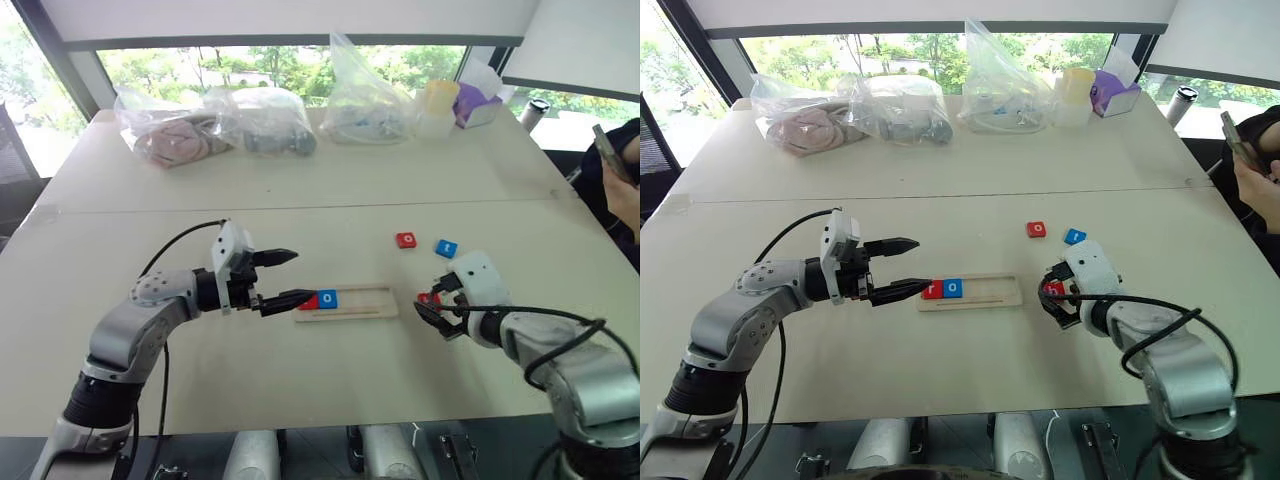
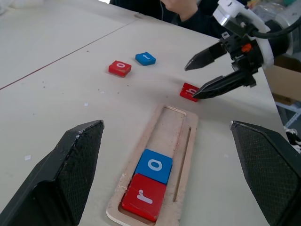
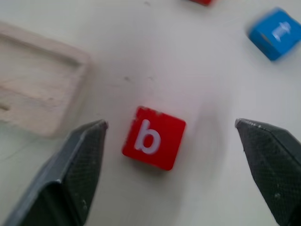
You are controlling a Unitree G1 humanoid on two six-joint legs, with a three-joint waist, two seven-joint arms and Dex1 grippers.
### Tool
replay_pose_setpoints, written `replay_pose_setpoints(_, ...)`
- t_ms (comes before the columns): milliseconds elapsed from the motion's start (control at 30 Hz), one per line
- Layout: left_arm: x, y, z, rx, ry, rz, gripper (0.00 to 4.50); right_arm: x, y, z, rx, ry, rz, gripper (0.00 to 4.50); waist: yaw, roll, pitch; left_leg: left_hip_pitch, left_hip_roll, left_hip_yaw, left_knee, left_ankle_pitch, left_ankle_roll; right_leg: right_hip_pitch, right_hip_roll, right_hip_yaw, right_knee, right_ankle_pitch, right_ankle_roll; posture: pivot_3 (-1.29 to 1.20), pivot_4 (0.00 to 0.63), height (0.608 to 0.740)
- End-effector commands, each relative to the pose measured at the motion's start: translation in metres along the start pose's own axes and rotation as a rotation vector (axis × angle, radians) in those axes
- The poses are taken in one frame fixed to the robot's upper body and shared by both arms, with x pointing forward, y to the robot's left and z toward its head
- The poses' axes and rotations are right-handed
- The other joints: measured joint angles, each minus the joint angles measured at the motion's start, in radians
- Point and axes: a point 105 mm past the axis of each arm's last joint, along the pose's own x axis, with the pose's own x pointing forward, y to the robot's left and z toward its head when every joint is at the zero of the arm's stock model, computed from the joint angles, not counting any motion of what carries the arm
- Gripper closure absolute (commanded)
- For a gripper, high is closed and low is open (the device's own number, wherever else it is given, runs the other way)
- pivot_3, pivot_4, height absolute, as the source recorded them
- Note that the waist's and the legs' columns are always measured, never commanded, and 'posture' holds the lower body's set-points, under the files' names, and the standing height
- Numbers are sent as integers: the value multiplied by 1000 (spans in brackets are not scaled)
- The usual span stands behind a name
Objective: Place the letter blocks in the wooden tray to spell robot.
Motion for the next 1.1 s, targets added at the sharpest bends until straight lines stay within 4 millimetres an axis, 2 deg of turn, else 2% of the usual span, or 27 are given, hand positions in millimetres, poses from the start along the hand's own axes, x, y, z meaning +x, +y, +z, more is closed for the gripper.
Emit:
replay_pose_setpoints(33,3,-3,10,44,-23,-9,0,-11,-2,25,-211,-154,187,39,1,-2,2,0,0,0,1,0,0,0,1,0,0,0,0,0,150,740)
replay_pose_setpoints(133,3,-4,10,47,-27,-5,0,-10,-11,15,-238,-151,328,39,0,-6,4,0,1,-1,1,0,0,1,2,0,0,0,0,0,150,740)
replay_pose_setpoints(233,3,-4,11,53,-29,0,0,-2,-19,-6,-330,-87,428,39,1,-7,5,0,1,-1,2,0,0,1,2,0,0,0,0,0,150,740)
replay_pose_setpoints(400,2,-3,12,60,-30,15,0,15,-32,-21,-386,-39,458,39,0,-6,6,0,1,0,4,0,0,1,1,0,1,0,0,0,150,740)
replay_pose_setpoints(500,1,-4,11,63,-25,24,0,21,-35,-22,-393,-46,469,39,2,-6,7,0,1,0,5,0,0,2,2,0,2,0,0,0,150,740)
replay_pose_setpoints(900,-8,-5,6,76,8,27,0,30,-26,-24,-421,-80,510,39,1,-6,6,1,1,0,6,0,0,3,2,0,2,2,-3,0,150,740)
replay_pose_setpoints(1000,-12,-7,5,81,23,2,0,32,-26,-22,-429,-91,508,786,1,-6,6,1,1,0,6,0,0,3,2,0,3,2,-3,0,150,740)
replay_pose_setpoints(1100,-17,-9,5,93,39,-20,0,34,-26,-18,-435,-103,510,2246,0,-6,6,1,1,0,6,0,0,3,2,0,3,3,-4,0,150,740)
